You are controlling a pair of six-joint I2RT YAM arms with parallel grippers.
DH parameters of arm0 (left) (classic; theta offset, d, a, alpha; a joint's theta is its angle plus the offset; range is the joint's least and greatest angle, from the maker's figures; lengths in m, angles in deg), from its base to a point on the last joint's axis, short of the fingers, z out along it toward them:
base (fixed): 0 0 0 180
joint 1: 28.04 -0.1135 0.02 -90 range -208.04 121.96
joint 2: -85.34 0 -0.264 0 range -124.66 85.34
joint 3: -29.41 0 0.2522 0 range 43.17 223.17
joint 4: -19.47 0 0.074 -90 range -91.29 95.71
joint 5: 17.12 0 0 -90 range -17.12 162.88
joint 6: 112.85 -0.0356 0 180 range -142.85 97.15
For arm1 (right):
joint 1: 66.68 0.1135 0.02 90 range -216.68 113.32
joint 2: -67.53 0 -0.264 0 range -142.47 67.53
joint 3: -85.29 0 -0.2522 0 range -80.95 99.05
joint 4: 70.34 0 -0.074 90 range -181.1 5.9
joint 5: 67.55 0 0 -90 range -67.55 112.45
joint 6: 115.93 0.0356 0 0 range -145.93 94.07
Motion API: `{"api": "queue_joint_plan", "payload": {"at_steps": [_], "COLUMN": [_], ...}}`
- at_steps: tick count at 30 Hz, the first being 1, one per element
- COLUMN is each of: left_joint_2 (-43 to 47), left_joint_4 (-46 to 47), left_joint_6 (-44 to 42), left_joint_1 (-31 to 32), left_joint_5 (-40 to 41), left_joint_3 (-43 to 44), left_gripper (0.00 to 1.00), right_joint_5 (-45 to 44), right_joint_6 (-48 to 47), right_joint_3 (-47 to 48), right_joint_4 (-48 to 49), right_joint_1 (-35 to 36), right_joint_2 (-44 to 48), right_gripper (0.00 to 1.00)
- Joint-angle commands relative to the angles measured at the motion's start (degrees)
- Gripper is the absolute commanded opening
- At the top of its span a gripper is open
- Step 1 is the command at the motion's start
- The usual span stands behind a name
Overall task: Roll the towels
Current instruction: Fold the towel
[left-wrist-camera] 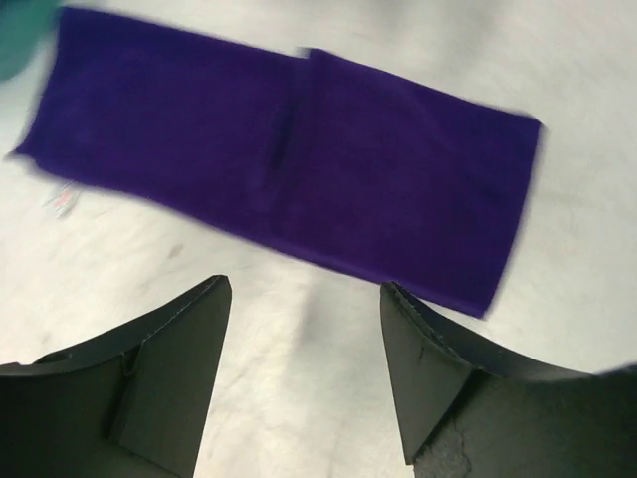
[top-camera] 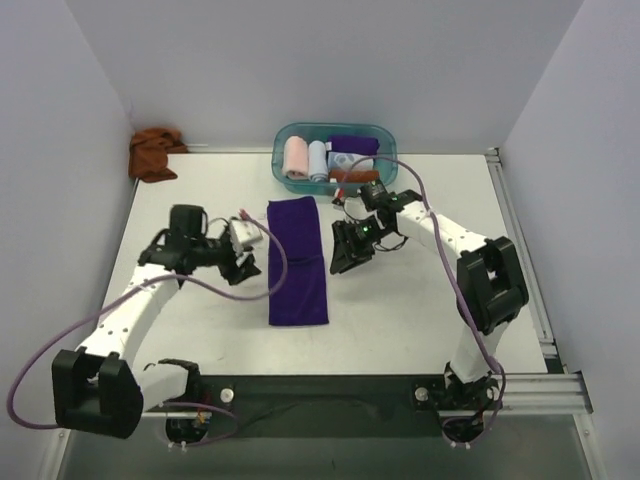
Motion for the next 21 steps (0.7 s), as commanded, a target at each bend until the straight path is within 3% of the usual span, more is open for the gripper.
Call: {"api": "queue_joint_plan", "payload": {"at_steps": [1, 5, 9, 13, 21], "left_joint_2": [5.62, 12.23, 13.02, 12.76, 7.23], "left_joint_4": [-4.63, -1.3, 7.21, 11.98, 24.53], "left_joint_6": [-18.79, -18.54, -15.82, -15.81, -20.46], "left_joint_1": [8.59, 24.48, 34.97, 40.43, 43.24], "left_joint_5": [7.82, 15.74, 23.48, 28.32, 34.12], "left_joint_3": [-10.06, -18.24, -23.69, -26.43, -31.0], "left_gripper": [0.71, 0.66, 0.62, 0.62, 0.55], "right_joint_5": [0.22, 0.93, 2.77, 2.42, 1.1], "right_joint_6": [1.79, 3.1, 6.44, 6.19, 6.36], "right_joint_3": [5.23, 11.2, 13.84, 14.21, 12.36], "right_joint_4": [-0.9, 0.24, 2.35, 2.88, 4.11], "right_joint_1": [3.07, 5.27, 5.98, 6.42, 6.51], "right_joint_2": [-4.85, -12.3, -18.47, -21.82, -23.58], "right_gripper": [0.31, 0.27, 0.25, 0.23, 0.22]}}
